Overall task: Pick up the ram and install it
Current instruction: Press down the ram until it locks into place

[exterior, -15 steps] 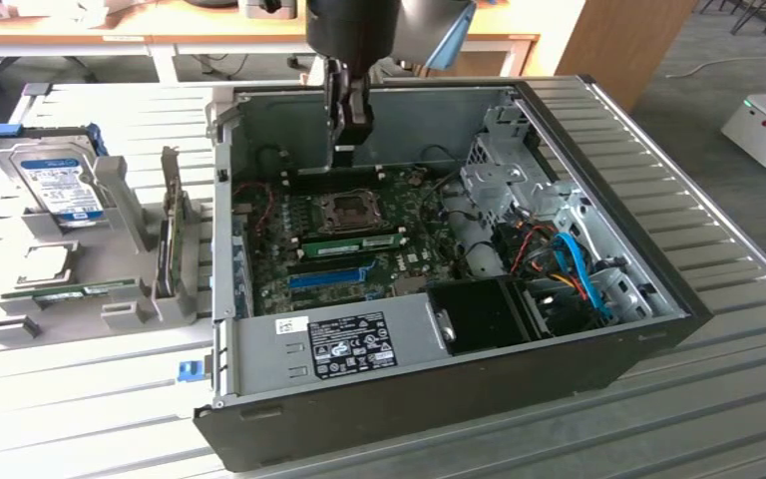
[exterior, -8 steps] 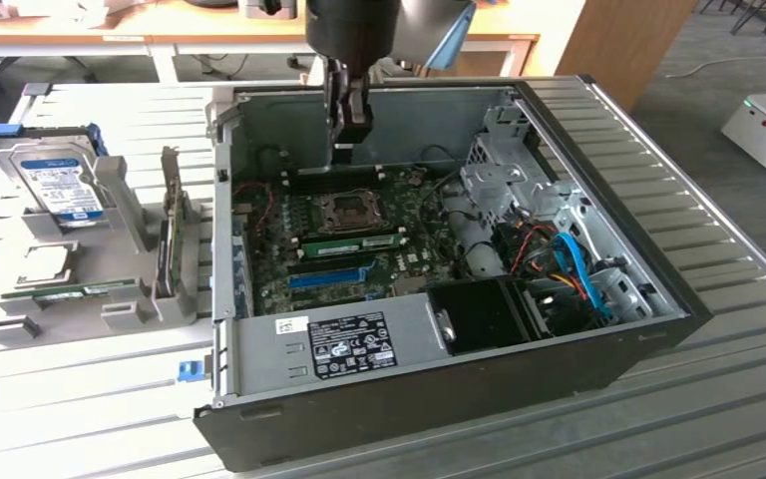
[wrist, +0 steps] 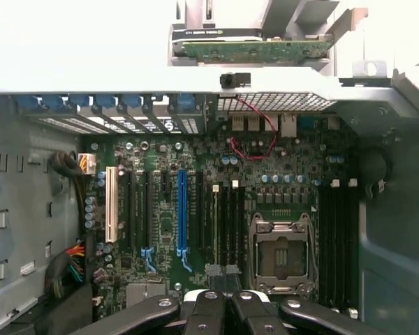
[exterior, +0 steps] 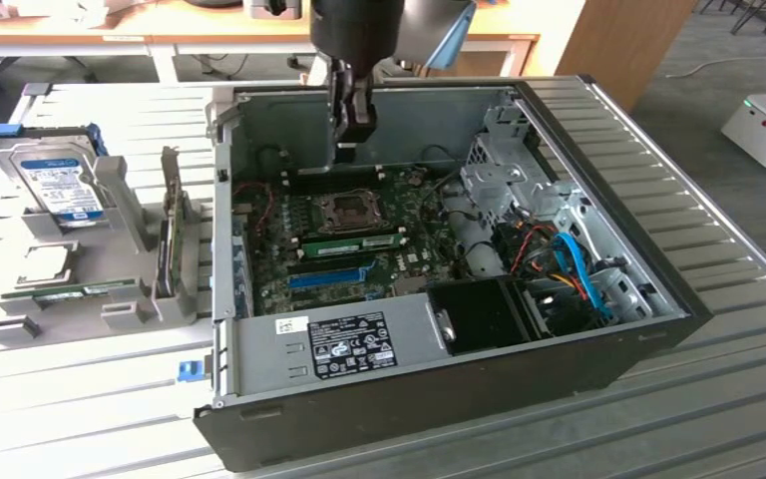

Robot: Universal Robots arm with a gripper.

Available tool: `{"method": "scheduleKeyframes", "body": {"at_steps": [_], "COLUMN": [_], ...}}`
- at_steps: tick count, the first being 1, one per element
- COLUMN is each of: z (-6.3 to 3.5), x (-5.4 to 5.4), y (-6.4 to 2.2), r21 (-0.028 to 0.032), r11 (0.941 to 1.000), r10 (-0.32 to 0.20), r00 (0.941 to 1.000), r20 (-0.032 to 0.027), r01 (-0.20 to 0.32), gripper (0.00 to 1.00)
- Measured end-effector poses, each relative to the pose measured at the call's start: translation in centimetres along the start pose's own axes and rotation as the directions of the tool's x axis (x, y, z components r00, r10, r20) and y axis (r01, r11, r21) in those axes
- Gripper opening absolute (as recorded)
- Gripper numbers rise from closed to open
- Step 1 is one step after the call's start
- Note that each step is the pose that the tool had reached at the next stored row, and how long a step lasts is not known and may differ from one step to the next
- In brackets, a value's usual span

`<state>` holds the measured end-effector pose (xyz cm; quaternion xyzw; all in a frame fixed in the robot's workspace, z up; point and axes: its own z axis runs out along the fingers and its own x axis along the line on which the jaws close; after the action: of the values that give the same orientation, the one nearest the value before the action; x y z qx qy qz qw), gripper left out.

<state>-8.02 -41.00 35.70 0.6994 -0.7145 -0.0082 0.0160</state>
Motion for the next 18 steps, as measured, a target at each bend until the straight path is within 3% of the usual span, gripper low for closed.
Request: {"method": "scheduleKeyframes", "body": {"at_steps": [14,18], "z": [-0.09,-0.09], "x": [-0.1,-0.1], "y": [-2.74,-2.87], "r21": [0.0,0.0], "r11": [1.0,1.0], "r10": [0.0,0.0], "r00": [1.0,1.0], "r20": [0.0,0.0001], "r01": [0.0,0.0], "gripper": [0.11,0.11]}}
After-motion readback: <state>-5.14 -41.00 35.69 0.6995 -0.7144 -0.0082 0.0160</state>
